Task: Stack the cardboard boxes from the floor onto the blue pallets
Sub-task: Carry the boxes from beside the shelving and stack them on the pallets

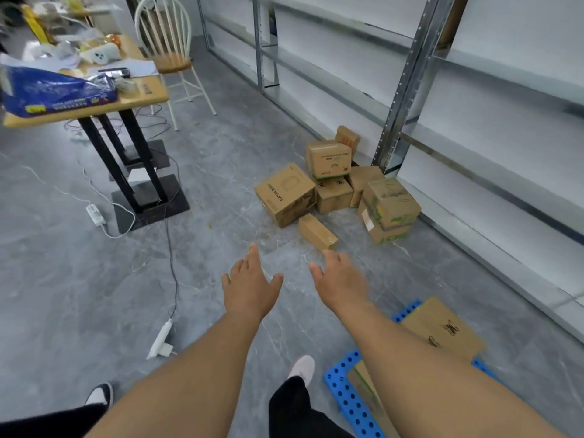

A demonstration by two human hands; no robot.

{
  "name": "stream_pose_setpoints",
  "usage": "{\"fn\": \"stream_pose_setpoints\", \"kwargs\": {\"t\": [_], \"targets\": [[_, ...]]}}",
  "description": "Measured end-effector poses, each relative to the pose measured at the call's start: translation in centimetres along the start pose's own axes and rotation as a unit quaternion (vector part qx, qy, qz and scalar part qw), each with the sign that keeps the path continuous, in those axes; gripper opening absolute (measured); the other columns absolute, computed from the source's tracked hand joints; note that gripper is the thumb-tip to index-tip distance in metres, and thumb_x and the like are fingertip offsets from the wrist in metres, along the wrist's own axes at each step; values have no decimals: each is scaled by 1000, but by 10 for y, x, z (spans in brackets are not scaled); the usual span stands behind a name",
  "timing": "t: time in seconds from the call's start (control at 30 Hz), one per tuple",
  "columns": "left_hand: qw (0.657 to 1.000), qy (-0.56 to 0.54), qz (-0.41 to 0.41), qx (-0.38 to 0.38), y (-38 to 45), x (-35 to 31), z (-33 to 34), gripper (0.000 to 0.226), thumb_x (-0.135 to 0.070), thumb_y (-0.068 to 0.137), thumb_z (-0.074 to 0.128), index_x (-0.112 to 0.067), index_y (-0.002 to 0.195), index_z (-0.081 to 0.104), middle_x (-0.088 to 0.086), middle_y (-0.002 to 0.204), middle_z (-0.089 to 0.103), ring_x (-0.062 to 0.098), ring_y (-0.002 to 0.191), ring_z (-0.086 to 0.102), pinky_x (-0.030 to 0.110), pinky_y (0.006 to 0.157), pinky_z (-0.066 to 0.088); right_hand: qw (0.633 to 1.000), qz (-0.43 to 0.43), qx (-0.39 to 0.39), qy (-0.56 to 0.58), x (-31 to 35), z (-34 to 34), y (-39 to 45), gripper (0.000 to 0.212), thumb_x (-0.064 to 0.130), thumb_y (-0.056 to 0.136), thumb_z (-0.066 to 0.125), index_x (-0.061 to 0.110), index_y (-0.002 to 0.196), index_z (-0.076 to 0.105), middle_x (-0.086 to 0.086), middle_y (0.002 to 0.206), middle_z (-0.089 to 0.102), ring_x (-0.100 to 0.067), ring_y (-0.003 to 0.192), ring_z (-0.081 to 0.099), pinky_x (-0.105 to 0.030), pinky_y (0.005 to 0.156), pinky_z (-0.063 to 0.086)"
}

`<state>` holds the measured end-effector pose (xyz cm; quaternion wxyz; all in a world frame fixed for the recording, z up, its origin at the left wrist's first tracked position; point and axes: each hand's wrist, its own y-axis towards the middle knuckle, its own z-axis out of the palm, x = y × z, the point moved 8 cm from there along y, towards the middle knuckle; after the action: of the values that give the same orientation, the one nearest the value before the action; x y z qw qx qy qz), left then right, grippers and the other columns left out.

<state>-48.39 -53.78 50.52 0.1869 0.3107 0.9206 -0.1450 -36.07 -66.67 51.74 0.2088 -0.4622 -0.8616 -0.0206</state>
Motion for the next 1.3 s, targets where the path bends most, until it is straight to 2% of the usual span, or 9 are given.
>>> {"fn": "stream_pose_setpoints", "kwargs": {"t": [0.13, 0.37, 0.6, 0.9, 1.17, 1.3], "targets": [[999, 30, 18, 7, 74, -29, -3, 81, -52, 91, 43, -19, 149, -3, 4, 152, 29, 23, 142, 21, 45, 116, 15, 1000, 19, 1, 9, -3, -8, 73, 44, 43, 97, 31, 15, 131, 39, -9, 131, 45, -28, 110, 51, -35, 79, 40], [998, 33, 58, 16, 207, -106, 0, 82, -51, 90, 44, -19, 150, -3, 2, 154, 26, 21, 143, 19, 45, 117, 13, 998, 48, -20, 39, -14, -45, 207, 48, 43, 96, 34, 14, 133, 40, -9, 132, 45, -28, 115, 49, -39, 86, 42], [997, 31, 50, 56, 282, -136, 27, 80, -52, 90, 43, -21, 150, -2, 1, 155, 21, 21, 144, 15, 44, 116, 9, 996, 70, -19, 42, -35, -51, 284, 48, 44, 97, 32, 12, 132, 41, -10, 131, 46, -28, 114, 50, -38, 86, 42], [988, 68, 63, 122, 407, -185, 66, 70, -50, 93, 37, -15, 149, 14, 6, 158, 3, 25, 145, 9, 43, 117, 8, 992, 118, -17, 46, -70, -60, 411, 48, 45, 98, 29, 13, 131, 43, -11, 130, 48, -28, 114, 49, -37, 89, 40], [983, 64, 68, 158, 574, -239, 99, 71, -53, 92, 37, -15, 148, 16, 5, 158, 8, 25, 143, 16, 44, 116, 12, 986, 162, -4, 25, -88, -69, 569, 48, 46, 98, 29, 12, 127, 47, -9, 124, 50, -27, 110, 51, -37, 84, 42], [981, 60, 63, 175, 649, -264, 110, 71, -50, 92, 40, -15, 149, 15, 6, 156, 18, 26, 142, 20, 44, 116, 14, 984, 176, 5, 24, -91, -72, 642, 49, 47, 97, 30, 15, 131, 43, -8, 127, 49, -26, 113, 51, -36, 84, 43]]}}
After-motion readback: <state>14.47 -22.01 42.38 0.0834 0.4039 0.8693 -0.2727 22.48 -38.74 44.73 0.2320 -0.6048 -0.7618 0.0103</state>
